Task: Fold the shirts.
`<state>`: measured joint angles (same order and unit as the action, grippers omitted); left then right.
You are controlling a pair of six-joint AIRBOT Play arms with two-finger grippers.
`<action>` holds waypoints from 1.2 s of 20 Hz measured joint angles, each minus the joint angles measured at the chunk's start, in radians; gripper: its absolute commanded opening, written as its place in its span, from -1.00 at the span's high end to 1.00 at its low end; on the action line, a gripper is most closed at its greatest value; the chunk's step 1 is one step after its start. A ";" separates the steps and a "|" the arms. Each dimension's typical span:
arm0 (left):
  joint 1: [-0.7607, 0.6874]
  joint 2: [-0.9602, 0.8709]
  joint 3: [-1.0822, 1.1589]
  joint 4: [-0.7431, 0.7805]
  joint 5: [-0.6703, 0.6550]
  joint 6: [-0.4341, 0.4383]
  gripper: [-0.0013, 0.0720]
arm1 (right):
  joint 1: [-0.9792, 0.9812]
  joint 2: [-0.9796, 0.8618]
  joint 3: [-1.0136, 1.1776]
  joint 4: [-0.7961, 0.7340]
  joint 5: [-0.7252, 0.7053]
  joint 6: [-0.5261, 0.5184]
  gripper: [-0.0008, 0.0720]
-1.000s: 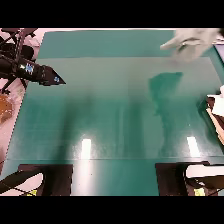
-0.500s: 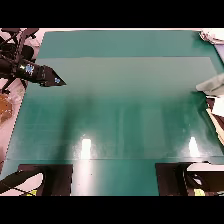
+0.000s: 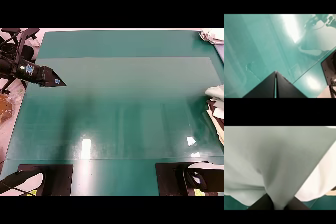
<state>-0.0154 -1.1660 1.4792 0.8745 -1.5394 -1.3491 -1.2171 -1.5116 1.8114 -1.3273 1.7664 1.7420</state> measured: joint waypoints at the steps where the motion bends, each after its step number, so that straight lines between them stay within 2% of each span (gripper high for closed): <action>1: 0.000 0.000 0.000 0.000 -0.001 0.000 0.89 | -0.015 -0.004 0.000 -0.017 0.006 0.002 0.91; 5: 0.000 0.000 0.000 0.000 0.000 0.004 0.89 | -0.050 -0.038 0.000 -0.047 0.033 0.007 0.91; 6: 0.000 0.000 0.000 0.000 0.000 0.005 0.89 | -0.053 -0.046 0.000 -0.050 0.035 0.008 0.85; 7: 0.000 0.000 0.000 0.000 0.001 0.005 0.89 | -0.056 -0.055 0.000 -0.053 0.037 0.009 0.23; 8: 0.000 0.000 0.000 0.000 0.002 0.005 0.89 | -0.057 -0.062 0.000 -0.058 0.037 0.009 -0.52; 9: 0.000 0.000 0.000 0.001 0.002 0.005 0.89 | -0.060 -0.068 0.000 -0.066 0.037 0.009 -0.89; 12: 0.000 0.000 0.000 0.001 0.003 0.006 0.89 | -0.061 -0.078 0.000 -0.063 0.037 0.017 -0.99; 14: 0.000 0.000 0.000 0.001 0.007 0.005 0.89 | -0.061 -0.076 0.000 -0.063 0.047 0.026 -0.99; 16: 0.000 0.000 0.000 0.000 0.012 0.005 0.89 | -0.061 -0.047 0.001 -0.060 0.053 0.034 -0.93; 17: 0.000 0.000 0.000 0.001 0.018 0.005 0.89 | -0.060 -0.027 0.002 -0.053 0.051 0.037 -0.28; 18: 0.000 0.000 0.000 0.001 0.028 0.005 0.89 | -0.052 -0.005 0.002 -0.037 0.032 0.039 0.86; 21: 0.000 0.000 0.000 -0.005 0.075 0.008 0.89 | -0.004 0.048 0.004 0.139 -0.043 -0.003 0.92; 24: -0.002 0.000 0.000 -0.022 0.106 0.013 0.89 | 0.141 0.075 0.018 0.303 -0.076 -0.056 0.92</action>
<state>-0.0174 -1.1660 1.4792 0.8528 -1.4338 -1.3365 -1.0760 -1.4368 1.8297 -1.0241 1.6901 1.6855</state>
